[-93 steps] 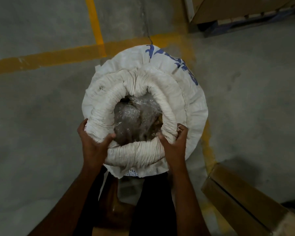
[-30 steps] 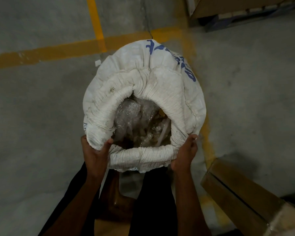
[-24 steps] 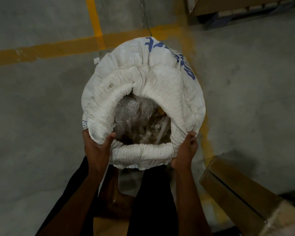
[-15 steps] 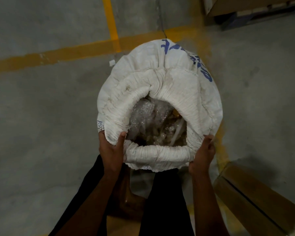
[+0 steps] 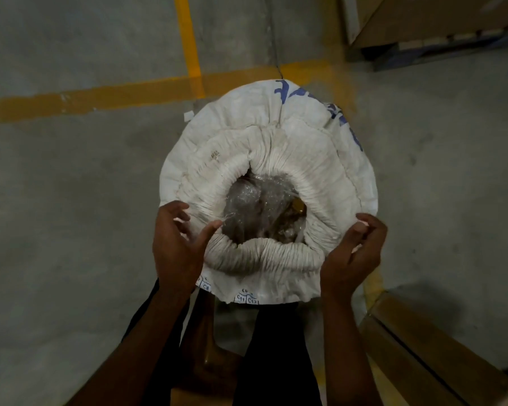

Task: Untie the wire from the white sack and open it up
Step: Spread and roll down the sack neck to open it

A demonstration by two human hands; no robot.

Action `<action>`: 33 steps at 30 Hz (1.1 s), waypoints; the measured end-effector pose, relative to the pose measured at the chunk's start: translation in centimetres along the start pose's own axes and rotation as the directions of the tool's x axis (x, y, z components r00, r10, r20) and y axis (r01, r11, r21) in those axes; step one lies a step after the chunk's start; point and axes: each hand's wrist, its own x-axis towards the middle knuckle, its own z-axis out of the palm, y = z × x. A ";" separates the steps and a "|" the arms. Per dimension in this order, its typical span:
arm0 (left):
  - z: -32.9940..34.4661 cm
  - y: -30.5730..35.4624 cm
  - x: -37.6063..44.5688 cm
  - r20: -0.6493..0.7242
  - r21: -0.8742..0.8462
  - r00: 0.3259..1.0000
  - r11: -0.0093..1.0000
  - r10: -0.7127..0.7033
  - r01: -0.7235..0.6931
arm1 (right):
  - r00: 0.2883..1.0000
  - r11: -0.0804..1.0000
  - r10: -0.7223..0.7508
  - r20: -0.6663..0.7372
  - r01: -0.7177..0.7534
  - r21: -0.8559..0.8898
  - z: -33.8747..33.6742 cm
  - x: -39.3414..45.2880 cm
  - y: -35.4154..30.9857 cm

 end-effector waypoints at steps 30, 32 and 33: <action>8.2 7.4 13.5 0.289 -0.121 0.880 0.927 0.376 -0.356 | 0.816 0.981 -0.185 0.548 0.183 0.059 12.1 10.5 -5.0; 7.9 8.2 14.5 0.259 -0.111 0.878 0.916 0.402 -0.386 | 0.786 0.964 -0.245 0.567 0.259 0.058 12.6 12.2 -5.2; 7.5 8.5 15.1 0.250 -0.077 0.870 0.905 0.425 -0.419 | 0.773 0.956 -0.267 0.575 0.289 0.055 12.7 13.0 -5.3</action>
